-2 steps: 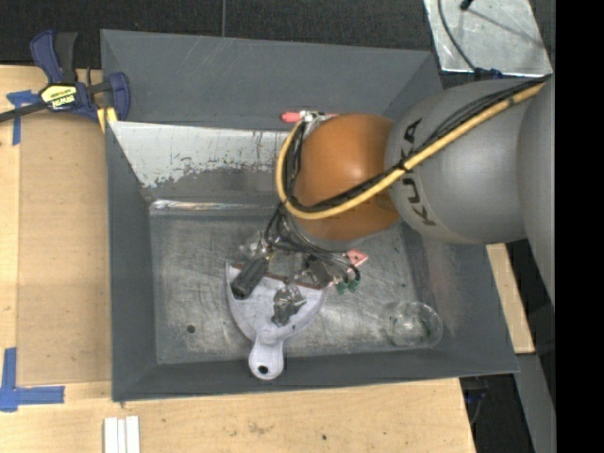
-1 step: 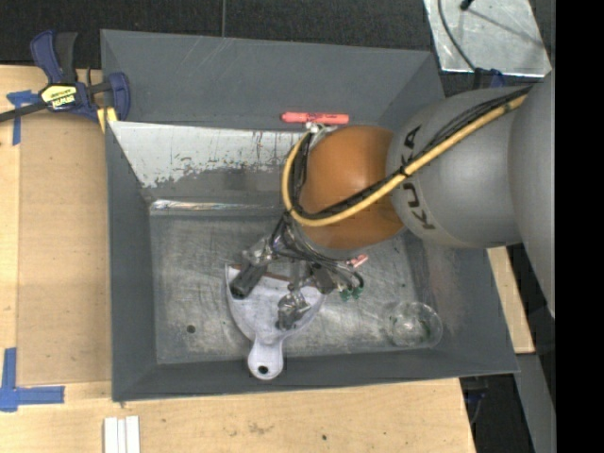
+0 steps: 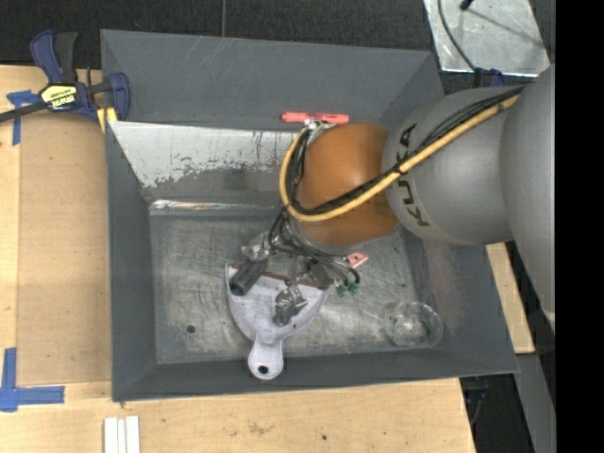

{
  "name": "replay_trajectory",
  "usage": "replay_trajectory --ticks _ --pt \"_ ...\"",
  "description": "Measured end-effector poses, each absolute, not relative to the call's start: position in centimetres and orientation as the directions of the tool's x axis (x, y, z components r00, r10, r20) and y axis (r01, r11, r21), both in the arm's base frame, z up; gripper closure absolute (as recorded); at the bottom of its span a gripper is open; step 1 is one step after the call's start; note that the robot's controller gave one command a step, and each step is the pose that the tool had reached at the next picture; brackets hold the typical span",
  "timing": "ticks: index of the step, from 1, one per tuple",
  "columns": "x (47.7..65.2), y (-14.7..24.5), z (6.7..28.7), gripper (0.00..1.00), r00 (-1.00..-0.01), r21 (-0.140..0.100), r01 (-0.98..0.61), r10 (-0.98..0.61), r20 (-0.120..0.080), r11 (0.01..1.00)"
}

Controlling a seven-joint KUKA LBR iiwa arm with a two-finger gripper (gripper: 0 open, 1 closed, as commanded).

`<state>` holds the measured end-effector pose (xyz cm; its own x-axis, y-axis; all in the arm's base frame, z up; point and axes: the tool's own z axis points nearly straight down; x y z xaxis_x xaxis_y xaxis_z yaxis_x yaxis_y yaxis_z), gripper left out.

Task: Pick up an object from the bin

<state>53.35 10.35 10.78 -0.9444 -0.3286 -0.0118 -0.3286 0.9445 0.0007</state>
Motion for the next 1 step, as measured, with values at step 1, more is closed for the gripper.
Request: replay_trajectory --ticks 1 --pt "52.79 10.7 9.69 0.0 -0.971 0.003 -0.237 -0.236 -0.027 0.972"
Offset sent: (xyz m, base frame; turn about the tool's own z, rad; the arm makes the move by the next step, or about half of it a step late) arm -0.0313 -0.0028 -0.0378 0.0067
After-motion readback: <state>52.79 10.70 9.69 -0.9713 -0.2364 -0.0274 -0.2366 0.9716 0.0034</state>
